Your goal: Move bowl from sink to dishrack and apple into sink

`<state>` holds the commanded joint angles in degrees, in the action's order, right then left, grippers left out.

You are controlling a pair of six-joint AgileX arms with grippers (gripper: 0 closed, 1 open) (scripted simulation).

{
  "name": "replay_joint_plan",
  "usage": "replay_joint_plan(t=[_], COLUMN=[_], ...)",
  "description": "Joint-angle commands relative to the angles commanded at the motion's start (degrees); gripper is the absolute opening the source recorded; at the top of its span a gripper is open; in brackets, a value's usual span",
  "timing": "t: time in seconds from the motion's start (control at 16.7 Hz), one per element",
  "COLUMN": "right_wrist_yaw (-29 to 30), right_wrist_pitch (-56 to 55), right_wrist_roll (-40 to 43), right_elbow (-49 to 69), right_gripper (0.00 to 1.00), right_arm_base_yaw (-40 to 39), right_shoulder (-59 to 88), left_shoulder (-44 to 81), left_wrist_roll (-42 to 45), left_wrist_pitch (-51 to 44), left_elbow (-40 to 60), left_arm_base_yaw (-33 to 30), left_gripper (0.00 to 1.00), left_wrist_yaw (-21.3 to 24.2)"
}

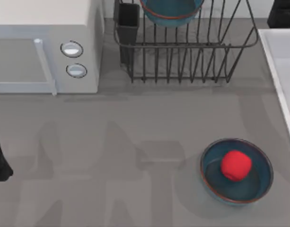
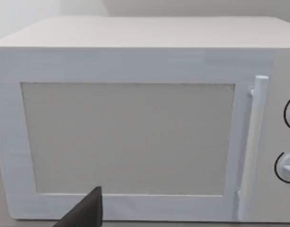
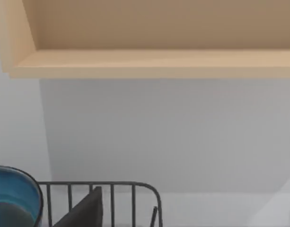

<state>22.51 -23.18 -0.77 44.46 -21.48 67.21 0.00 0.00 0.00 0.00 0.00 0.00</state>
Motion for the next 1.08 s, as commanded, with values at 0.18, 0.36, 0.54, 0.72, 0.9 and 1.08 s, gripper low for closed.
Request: replay_joint_plan(t=[0.18,0.36,0.54,0.72,0.9,1.08], right_wrist_yaw=[-5.86,-11.67,-16.84,-20.69,-22.46,-22.51], right_wrist_pitch=[7.04,13.54,18.70,21.93,23.15,23.18], right_wrist_roll=[-0.19,-0.22,0.04,0.49,0.77,0.78], right_elbow=[-12.53,-24.54,-34.68,-41.47,-44.38,-44.46], right_gripper=[1.00,1.00,1.00,1.00,1.00,1.00], right_arm_base_yaw=[5.62,11.03,16.00,19.78,21.44,21.48], right_shoulder=[-20.33,-39.38,-53.90,-63.21,-67.10,-67.21], left_shoulder=[0.00,0.00,0.00,0.00,0.00,0.00], left_wrist_roll=[0.00,0.00,0.00,0.00,0.00,0.00], left_wrist_pitch=[0.00,0.00,0.00,0.00,0.00,0.00], left_elbow=[0.00,0.00,0.00,0.00,0.00,0.00], left_arm_base_yaw=[0.00,0.00,0.00,0.00,0.00,0.00], left_gripper=[1.00,1.00,1.00,1.00,1.00,1.00], left_wrist_yaw=[0.00,0.00,0.00,0.00,0.00,0.00])
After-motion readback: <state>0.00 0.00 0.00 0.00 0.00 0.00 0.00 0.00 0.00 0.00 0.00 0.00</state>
